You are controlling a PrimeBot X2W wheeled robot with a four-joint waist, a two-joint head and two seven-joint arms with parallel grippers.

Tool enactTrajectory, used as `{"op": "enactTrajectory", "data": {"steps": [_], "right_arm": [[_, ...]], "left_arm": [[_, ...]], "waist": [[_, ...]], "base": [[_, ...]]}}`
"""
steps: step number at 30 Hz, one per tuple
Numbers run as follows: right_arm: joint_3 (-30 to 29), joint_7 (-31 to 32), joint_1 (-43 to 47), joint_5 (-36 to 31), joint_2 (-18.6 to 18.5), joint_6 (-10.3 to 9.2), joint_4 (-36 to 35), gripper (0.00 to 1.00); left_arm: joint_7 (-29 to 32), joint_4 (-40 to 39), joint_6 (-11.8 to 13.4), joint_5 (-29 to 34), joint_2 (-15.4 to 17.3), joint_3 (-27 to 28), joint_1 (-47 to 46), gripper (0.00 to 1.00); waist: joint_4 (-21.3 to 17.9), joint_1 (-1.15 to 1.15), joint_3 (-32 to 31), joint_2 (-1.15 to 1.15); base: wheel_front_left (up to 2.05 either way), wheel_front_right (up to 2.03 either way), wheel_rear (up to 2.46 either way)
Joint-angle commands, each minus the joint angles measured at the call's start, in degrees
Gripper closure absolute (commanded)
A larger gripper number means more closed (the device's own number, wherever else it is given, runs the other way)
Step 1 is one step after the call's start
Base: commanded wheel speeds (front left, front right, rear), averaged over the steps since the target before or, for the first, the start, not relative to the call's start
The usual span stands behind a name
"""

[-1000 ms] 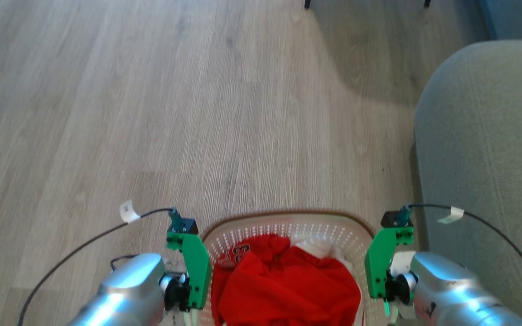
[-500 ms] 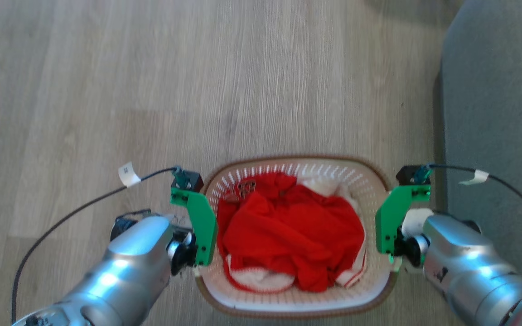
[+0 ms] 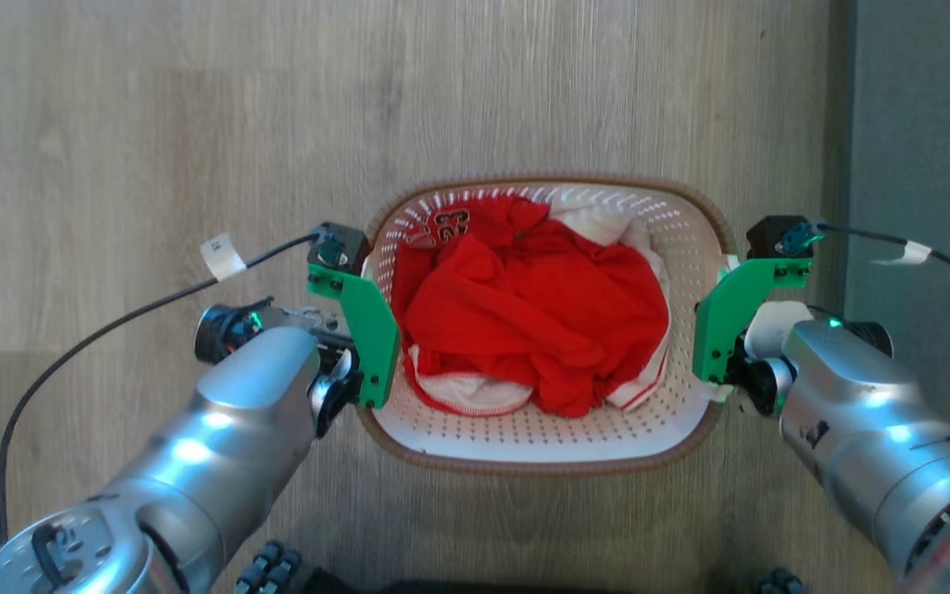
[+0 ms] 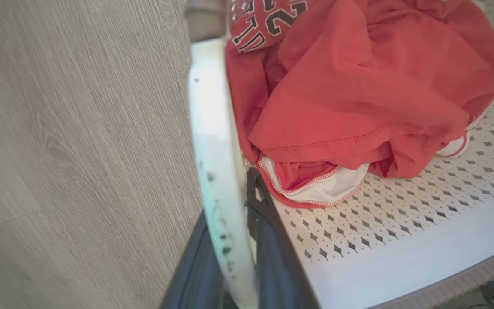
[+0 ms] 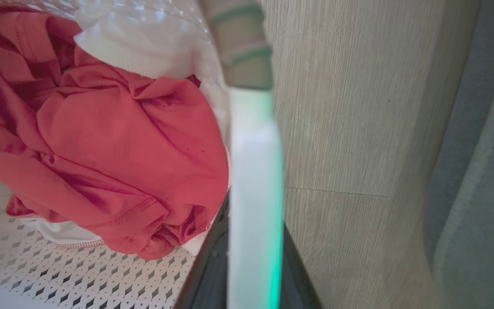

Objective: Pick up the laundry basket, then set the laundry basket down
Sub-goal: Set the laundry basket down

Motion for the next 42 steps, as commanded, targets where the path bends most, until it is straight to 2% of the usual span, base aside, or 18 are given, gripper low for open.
{"op": "enactTrajectory", "data": {"steps": [1,16,35,36,37,38,42], "right_arm": [[0.13,-0.71,0.92,0.36,0.84,0.33,-0.41,1.0],[0.23,-4.95,-1.09,0.57,0.65,0.33,-1.07,1.0],[3.15,-6.74,-1.62,-2.22,0.25,0.33,-0.42,1.0],[3.26,-6.95,-1.7,-2.42,0.15,0.33,-0.39,0.98],[3.31,-7.12,-1.78,-2.6,0.05,0.33,-0.36,0.57],[3.3,-7.13,-1.76,-2.72,-0.07,0.33,-0.33,0.0],[2.97,-7.02,-1.48,-3.06,-0.77,0.33,-0.27,0.0]], "left_arm": [[-0.71,-1.49,-0.44,2.25,0.21,0.49,-1.62,1.0],[-4.09,-3.14,1.36,2.79,0.21,0.49,-3.29,1.0],[-5.32,-3.65,2.93,4.03,0.2,0.49,-3.39,1.0],[-5.87,-3.57,3.62,4.35,0.2,0.49,-3.5,0.95],[-6.67,-3.58,4.21,5.19,0.2,0.49,-3.59,0.18],[-6.53,-3.48,4.58,4.91,0.2,0.49,-3.34,0.0],[-6.36,-3.21,6.62,5.01,0.2,0.49,-3.13,0.0]], "waist": [[-0.88,-0.01,2.96,0.0],[-0.92,-0.01,9.67,0.0],[-0.53,-0.01,11.32,0.0],[-0.5,-0.01,11.34,0.0],[-0.48,-0.01,11.35,0.0],[-0.43,-0.01,11.31,0.0],[-0.16,-0.01,11.09,0.0]], "base": [[0.0,0.0,0.0],[0.0,0.0,0.0],[0.0,0.0,0.0],[0.0,0.0,0.0],[0.0,0.0,0.0],[0.0,0.0,0.0],[0.0,0.0,0.0]]}}
